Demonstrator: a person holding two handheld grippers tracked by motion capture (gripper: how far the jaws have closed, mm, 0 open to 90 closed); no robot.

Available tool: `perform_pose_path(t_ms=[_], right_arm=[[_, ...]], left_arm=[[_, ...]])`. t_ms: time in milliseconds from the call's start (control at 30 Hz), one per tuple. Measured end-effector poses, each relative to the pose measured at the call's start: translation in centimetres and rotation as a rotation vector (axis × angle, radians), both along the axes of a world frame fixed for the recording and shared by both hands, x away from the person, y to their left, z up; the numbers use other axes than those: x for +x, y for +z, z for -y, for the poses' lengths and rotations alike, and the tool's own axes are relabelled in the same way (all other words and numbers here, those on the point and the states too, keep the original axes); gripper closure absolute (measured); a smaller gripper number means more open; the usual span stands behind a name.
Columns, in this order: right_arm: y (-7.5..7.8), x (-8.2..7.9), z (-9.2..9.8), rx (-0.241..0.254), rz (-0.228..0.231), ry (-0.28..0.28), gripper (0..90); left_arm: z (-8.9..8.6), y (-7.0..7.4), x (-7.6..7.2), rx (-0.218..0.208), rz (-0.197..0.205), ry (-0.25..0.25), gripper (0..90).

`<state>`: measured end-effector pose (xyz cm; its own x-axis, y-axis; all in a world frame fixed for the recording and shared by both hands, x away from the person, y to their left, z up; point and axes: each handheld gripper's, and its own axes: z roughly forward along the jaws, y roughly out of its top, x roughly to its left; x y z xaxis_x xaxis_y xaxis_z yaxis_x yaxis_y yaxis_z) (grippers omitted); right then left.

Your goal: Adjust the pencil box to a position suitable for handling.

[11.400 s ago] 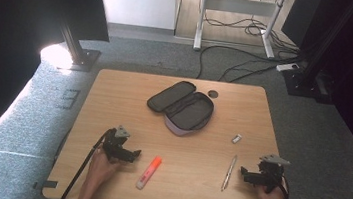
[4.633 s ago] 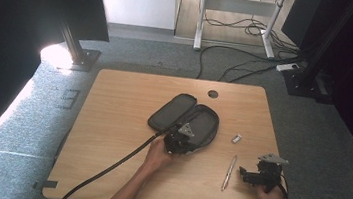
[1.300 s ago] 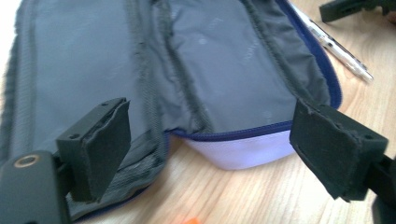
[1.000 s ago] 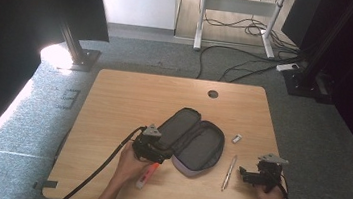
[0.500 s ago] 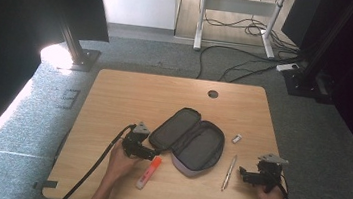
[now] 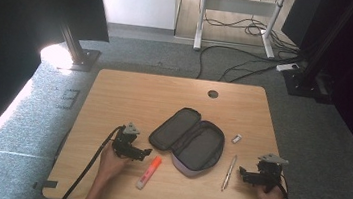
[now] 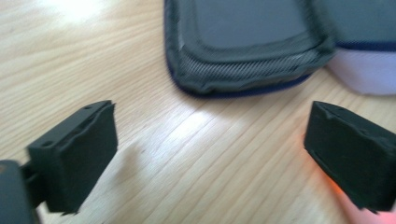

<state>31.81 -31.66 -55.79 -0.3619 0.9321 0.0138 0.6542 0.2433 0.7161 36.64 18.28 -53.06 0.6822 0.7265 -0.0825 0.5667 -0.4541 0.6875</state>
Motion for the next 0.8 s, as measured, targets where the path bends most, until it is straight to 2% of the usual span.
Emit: perform_pose_path(t_ms=[333,400,467,800], right_arm=[[0.0,0.0,0.0,0.0,0.0,0.0,0.0],[0.0,0.0,0.0,0.0,0.0,0.0,0.0],[0.0,0.0,0.0,0.0,0.0,0.0,0.0],[0.0,0.0,0.0,-0.001,-0.001,0.0,0.0]], left_arm=[[-1.3,-1.6,0.4,0.043,-0.011,0.037,0.0],[-1.4,-1.8,0.3,0.062,0.012,0.047,0.0],[-1.3,-1.8,0.3,0.077,0.017,0.047,0.0],[-1.2,-1.8,0.2,0.081,0.02,0.042,0.6]])
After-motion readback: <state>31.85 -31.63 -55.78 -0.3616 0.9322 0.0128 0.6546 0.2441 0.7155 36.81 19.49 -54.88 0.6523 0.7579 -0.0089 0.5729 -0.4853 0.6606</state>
